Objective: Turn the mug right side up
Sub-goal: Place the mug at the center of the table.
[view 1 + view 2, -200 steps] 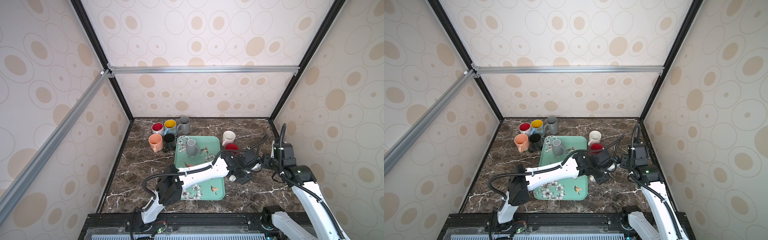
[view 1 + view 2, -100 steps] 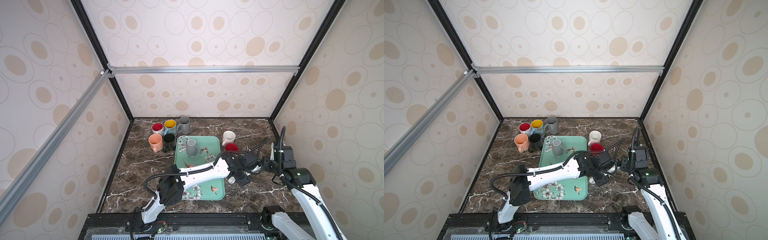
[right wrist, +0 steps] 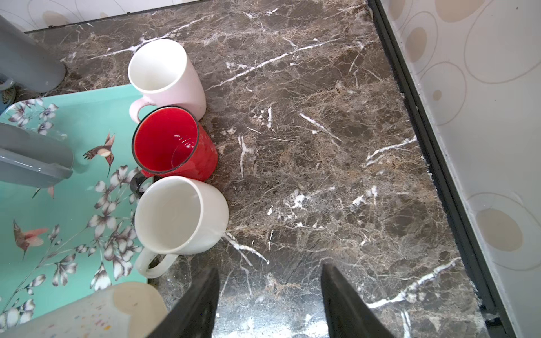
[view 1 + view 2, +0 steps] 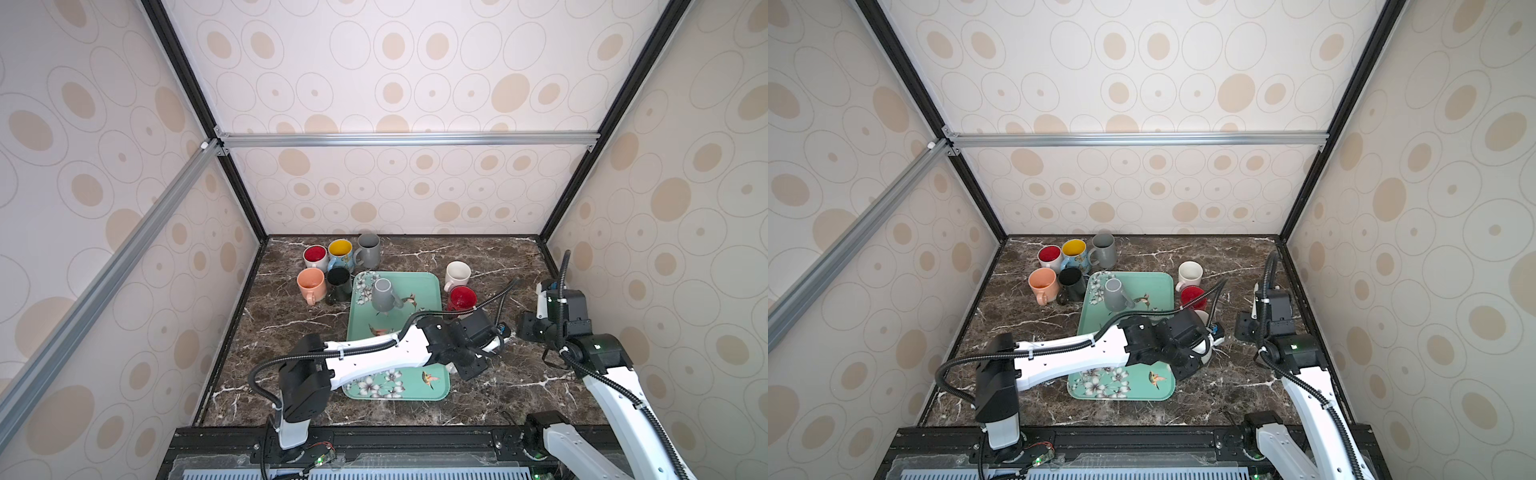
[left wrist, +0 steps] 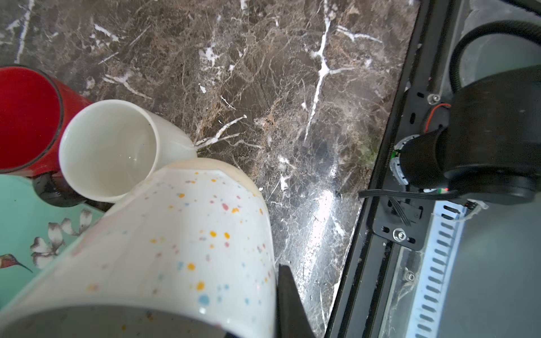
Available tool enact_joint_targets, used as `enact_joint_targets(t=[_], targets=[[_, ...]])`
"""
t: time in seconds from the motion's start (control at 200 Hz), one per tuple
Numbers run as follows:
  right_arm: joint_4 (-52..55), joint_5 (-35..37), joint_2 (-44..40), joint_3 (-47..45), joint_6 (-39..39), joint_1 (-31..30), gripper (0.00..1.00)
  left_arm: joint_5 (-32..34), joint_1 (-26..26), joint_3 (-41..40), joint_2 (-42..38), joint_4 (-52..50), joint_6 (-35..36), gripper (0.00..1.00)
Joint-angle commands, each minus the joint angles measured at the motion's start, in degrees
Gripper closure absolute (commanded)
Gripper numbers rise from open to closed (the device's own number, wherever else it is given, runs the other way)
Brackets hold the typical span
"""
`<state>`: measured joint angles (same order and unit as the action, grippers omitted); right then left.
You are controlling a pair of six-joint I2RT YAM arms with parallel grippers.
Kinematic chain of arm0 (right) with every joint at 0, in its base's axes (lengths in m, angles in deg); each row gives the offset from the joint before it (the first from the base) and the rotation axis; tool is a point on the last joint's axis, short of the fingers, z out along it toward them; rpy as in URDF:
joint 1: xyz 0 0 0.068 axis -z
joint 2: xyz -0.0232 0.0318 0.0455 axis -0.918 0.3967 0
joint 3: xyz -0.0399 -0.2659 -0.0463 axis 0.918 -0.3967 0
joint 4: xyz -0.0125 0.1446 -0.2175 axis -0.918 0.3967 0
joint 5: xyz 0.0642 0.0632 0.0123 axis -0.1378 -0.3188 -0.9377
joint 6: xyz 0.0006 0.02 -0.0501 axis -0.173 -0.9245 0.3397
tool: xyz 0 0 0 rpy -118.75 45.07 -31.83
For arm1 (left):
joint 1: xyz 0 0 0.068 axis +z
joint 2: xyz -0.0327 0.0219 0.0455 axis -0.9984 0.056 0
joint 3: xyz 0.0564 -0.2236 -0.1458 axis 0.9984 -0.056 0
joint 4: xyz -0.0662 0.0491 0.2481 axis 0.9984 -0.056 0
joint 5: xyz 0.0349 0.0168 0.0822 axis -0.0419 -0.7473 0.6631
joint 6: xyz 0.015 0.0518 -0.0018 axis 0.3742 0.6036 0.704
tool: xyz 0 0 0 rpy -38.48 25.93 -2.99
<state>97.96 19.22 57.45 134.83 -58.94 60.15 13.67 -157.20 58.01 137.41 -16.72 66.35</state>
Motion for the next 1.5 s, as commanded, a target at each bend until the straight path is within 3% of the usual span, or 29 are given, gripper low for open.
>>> enact_joint_targets(t=[0.0,0.27,0.395,0.575,0.895,1.221,1.496], targets=[[0.4,-0.7,0.8,2.5,1.1,-0.3,0.41,-0.4,-0.5,-1.5,-4.6,8.9,0.0,1.0],[6.0,3.5,12.0,12.0,4.5,-0.1,0.4,-1.3,-2.5,0.4,0.9,2.9,2.5,1.0],[6.8,1.9,15.8,15.2,4.5,0.3,0.4,0.0,-2.7,2.9,4.0,0.9,3.2,1.0],[4.7,-0.4,16.2,15.1,3.3,0.4,0.4,2.8,-2.7,8.0,8.6,-2.1,4.1,1.0],[5.9,2.0,16.8,16.1,4.6,0.5,0.4,9.0,-2.6,13.4,14.5,-7.4,6.3,1.0],[5.3,1.5,17.0,15.7,4.8,0.5,0.4,10.7,-1.9,15.7,17.2,-10.1,6.2,0.98],[4.9,1.2,17.1,15.4,5.2,0.5,0.4,10.5,-0.9,16.0,17.4,-11.1,5.1,0.88]])
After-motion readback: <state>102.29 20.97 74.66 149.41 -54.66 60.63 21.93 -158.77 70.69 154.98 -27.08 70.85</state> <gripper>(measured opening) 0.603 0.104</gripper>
